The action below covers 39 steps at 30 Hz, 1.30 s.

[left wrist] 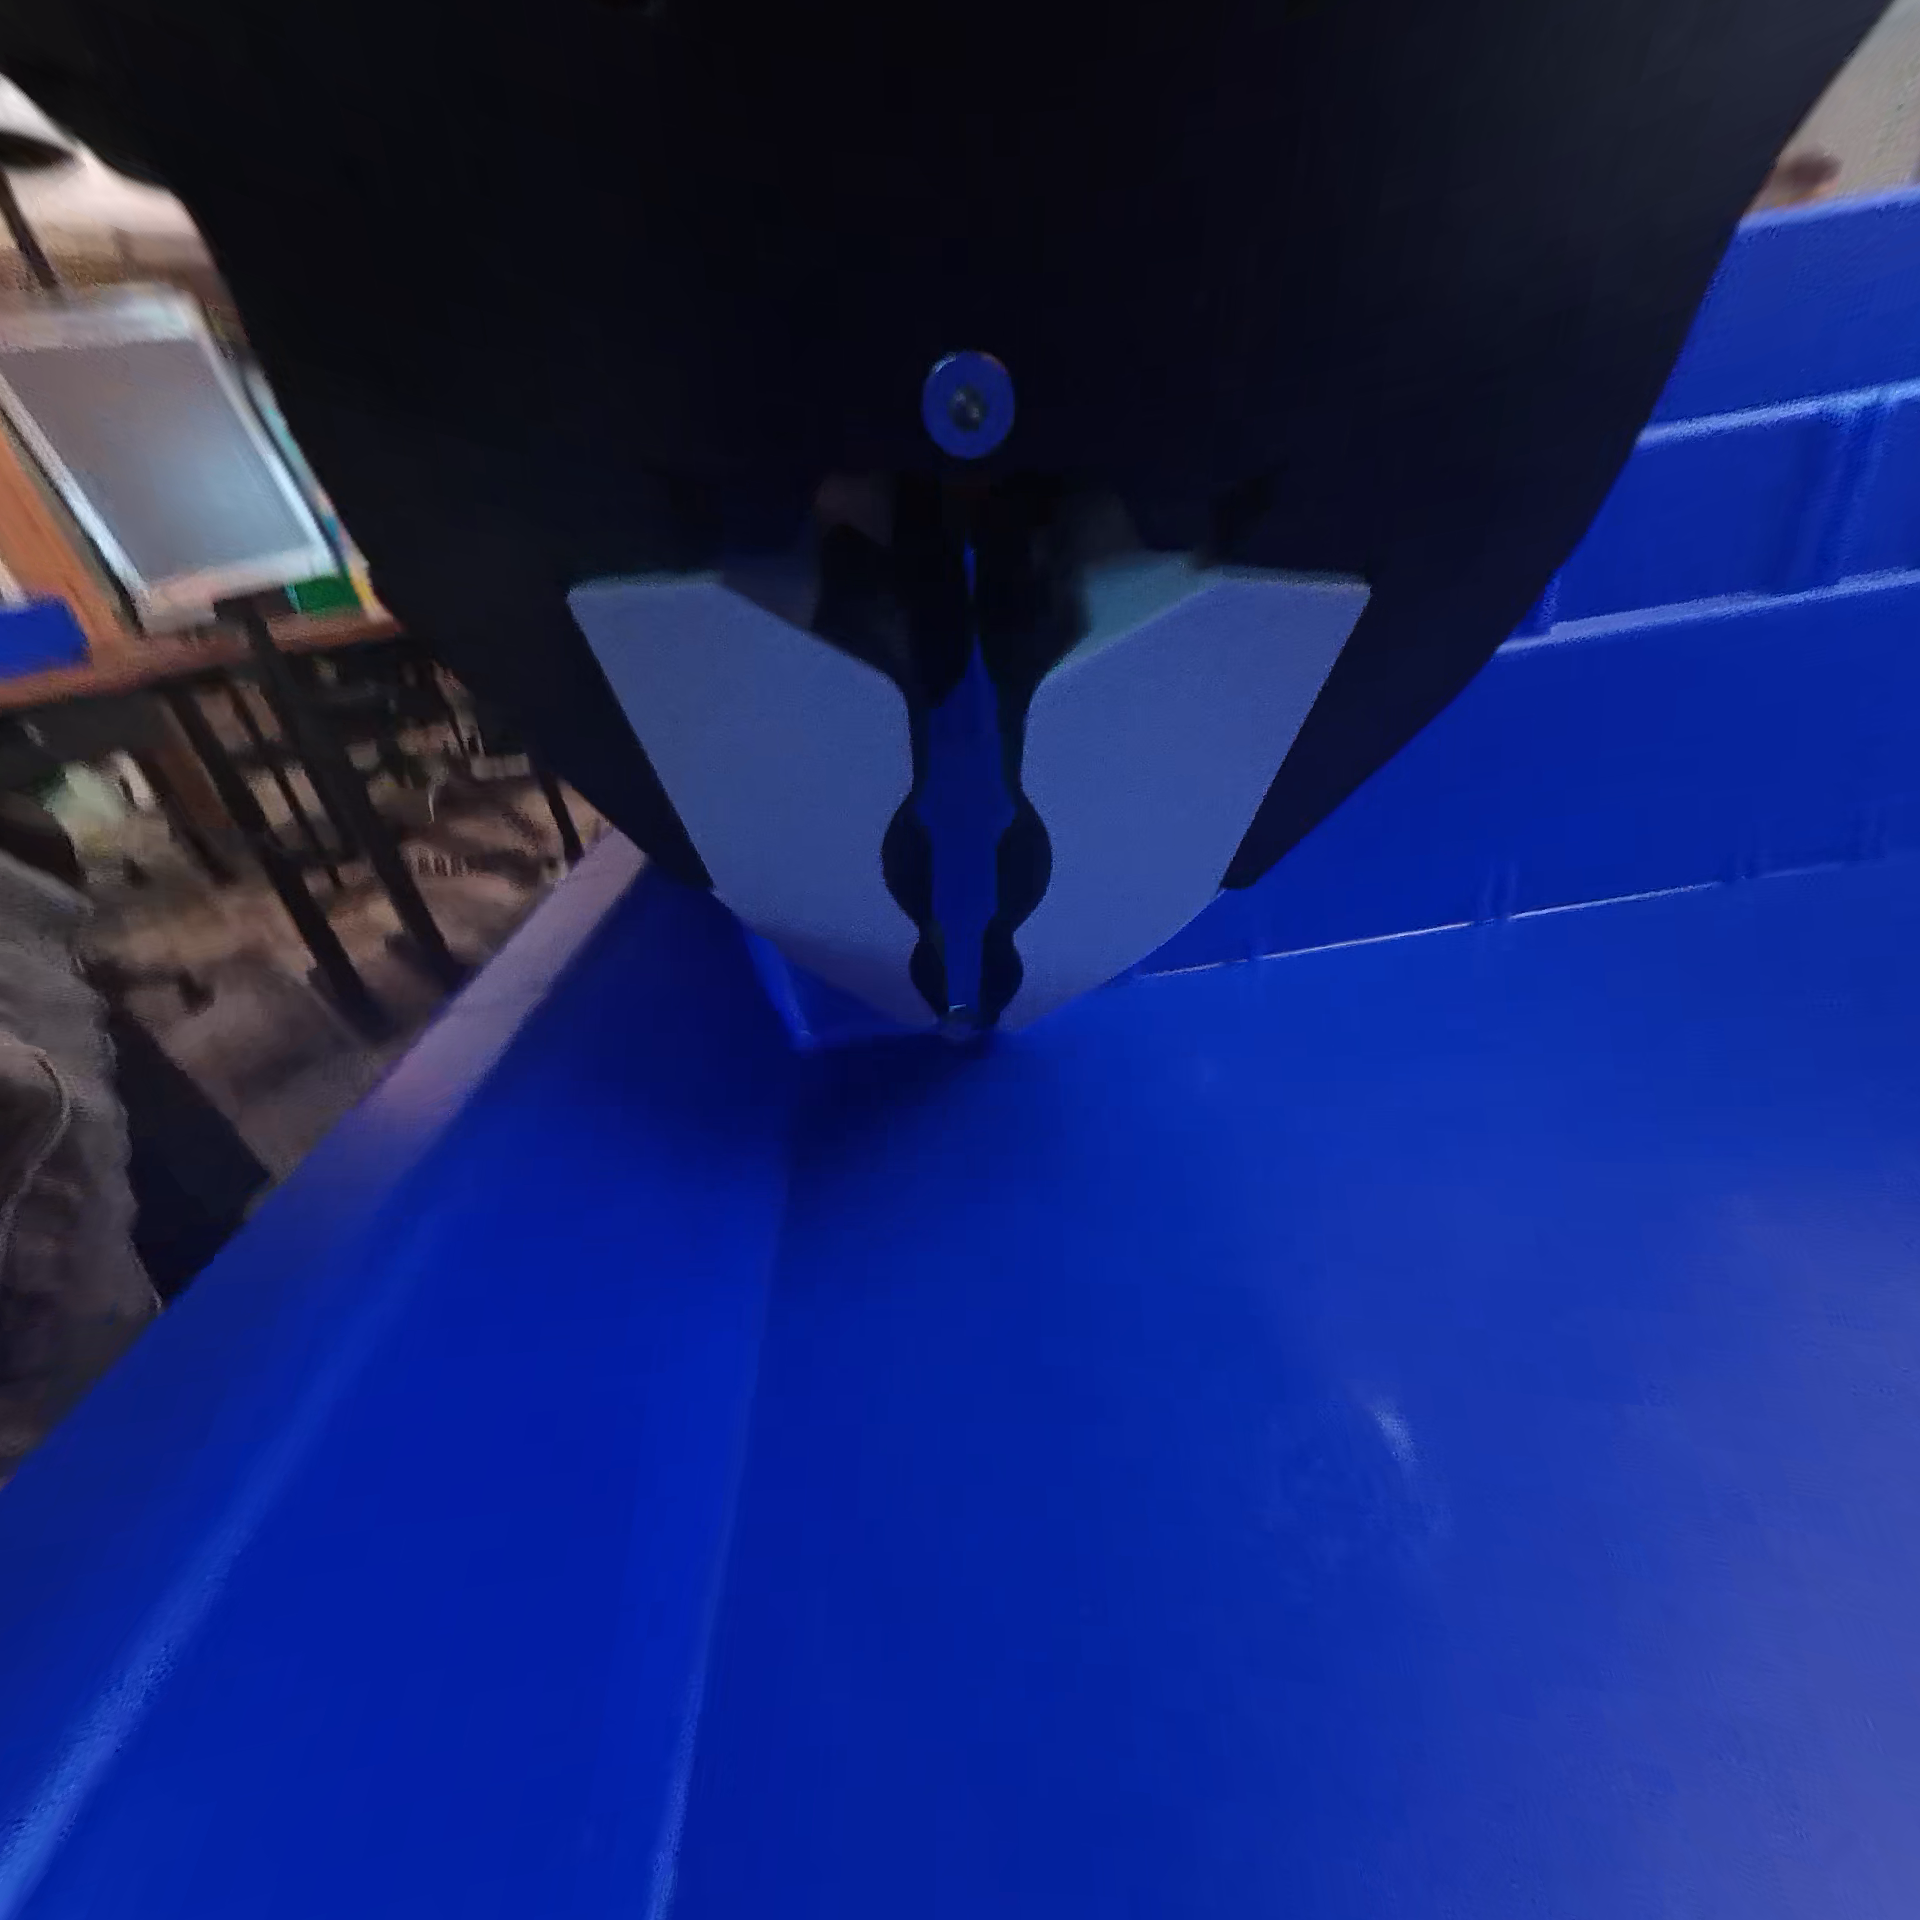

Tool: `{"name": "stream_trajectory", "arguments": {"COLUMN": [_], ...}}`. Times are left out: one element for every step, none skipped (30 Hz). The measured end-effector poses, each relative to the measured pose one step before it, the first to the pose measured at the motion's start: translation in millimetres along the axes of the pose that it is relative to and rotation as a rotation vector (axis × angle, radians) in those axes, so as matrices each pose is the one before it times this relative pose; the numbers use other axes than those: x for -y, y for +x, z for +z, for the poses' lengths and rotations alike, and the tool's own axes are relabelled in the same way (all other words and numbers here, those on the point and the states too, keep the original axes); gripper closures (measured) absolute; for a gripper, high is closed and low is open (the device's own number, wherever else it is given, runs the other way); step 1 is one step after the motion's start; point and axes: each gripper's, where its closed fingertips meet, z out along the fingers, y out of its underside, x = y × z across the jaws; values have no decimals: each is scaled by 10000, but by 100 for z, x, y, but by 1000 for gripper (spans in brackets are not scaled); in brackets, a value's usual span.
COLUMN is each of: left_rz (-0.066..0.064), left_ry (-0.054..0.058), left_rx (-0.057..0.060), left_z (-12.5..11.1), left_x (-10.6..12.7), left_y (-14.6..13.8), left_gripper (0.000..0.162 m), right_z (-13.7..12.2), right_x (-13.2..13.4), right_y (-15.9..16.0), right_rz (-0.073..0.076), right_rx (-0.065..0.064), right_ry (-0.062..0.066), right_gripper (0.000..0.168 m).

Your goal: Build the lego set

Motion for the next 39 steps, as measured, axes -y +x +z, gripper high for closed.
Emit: {"name": "stream_trajectory", "arguments": {"left_rz": [-251, -147, -161, -172, -74, -16, 0, 31, 80, 93, 115, 85, 10, -65, -34, -63, -102, -95, -77, 50, 81, 88, 193, 240, 221, 288, 383, 348, 290, 190, 214, 230, 229, 296, 301, 335, 312, 134, 38], "left_ry": [712, 748, 652, 621, 383, 72, -83, 2, 14, -125, 44, 265, 243, 345, 522, 612, 757, 907, 1014, 1069, 1007, 959, 827, 604, 410, 301, 351, 280, 11, -20, -146, -490, -822, -850, -716, -522, -381, -230, -256], "left_rx": [473, 164, -227, -154, -30, 26, 78, 181, 138, -78, -166, -57, -22, 109, 148, 95, 73, 14, 8, -72, -116, -80, -249, -431, -382, -363, -352, -363, -515, -360, -208, -188, -272, -256, -121, -86, -336, -372, -399], "left_z": [-567, -697, -749, -766, -654, -475, -341, -258, -131, -9, -9, -95, -161, -255, -347, -412, -493, -542, -589, -544, -431, -268, -32, 271, 628, 1035, 1410, 1760, 2004, 2125, 2086, 1958, 1724, 1428, 1089, 789, 609, 516, 452], "left_x": [661, 701, 605, 602, 310, -64, -242, -108, -85, -235, 17, 300, 283, 416, 622, 727, 946, 1197, 1449, 1663, 1692, 1770, 1660, 1415, 1228, 1104, 1141, 911, 441, 311, 118, -315, -606, -513, -201, 123, 312, 497, 376], "left_y": [-904, -534, -25, -86, -165, -161, -185, -273, -154, 172, 356, 231, 123, -110, -186, -144, -72, 106, 256, 565, 799, 900, 1285, 1654, 1587, 1527, 1431, 1296, 1261, 809, 460, 337, 432, 380, 213, 217, 584, 616, 654], "left_gripper": [156, 156, 156, 156, 156, 156, 156, 156, 156, 156, 156, 156, 156, 156, 156, 156, 156, 156, 156, 156, 156, 156, 156, 157, 156, 156, 156, 156, 156, 156, 156, 156, 156, 156, 156, 156, 156, 156, 156], "right_z": [42, 29, 23, 10, -11, -26, 2, 8, 16, 7, 4, -1, -9, 1, -11, -4, -9, -1, 27, 40, 43, 44, 7, -56, -129, -175, -212, -262, -329, -376, -421, -432, -437, -449, -407, -378, -342, -313, -280], "right_x": [-95, -69, -29, 20, 40, 49, 36, 2, 0, 11, 16, 2, -6, 20, 35, 66, 97, 151, 232, 277, 250, 183, 121, 91, 118, 154, 147, 112, 75, 47, -3, -86, -109, -18, 74, 87, 64, 52, 68], "right_y": [31, 1, -7, -13, -17, -9, -15, -19, -35, -53, -15, -7, -7, -18, -24, -32, -11, -27, -79, -115, -118, -98, -41, -29, -40, -56, -28, -41, -44, -80, -128, -108, -61, -26, -19, 37, 130, 158, 112], "right_rz": [-9, -13, -15, -13, -15, -17, -10, -3, -5, -12, -17, -9, 5, 6, -10, -26, -24, -8, 3, 2, -15, -53, -85, -83, -73, -59, -32, -28, -53, -80, -84, -61, -61, -111, -146, -120, -61, -32, -46], "right_rx": [-1, 11, 18, 13, 1, -10, -14, -12, -1, -4, -18, -15, -1, 9, 15, 10, 0, 12, 40, 57, 53, 26, -8, -27, -18, -14, -22, -20, -47, -63, -42, -56, -92, -88, -55, -47, -85, -103, -81], "right_ry": [-39, -29, -20, -8, 12, 30, 23, 7, 1, 4, 13, 12, -2, -4, 7, 11, 23, 53, 99, 126, 97, 49, 13, -13, 24, 81, 79, 40, 4, -4, -8, -42, -64, -33, 9, 21, 18, 31, 37], "right_gripper": [143, 143, 143, 143, 143, 143, 143, 143, 143, 143, 143, 143, 143, 143, 143, 143, 143, 143, 143, 143, 143, 143, 143, 143, 143, 143, 143, 143, 143, 143, 143, 143, 143, 143, 143, 143, 143, 143, 143]}}
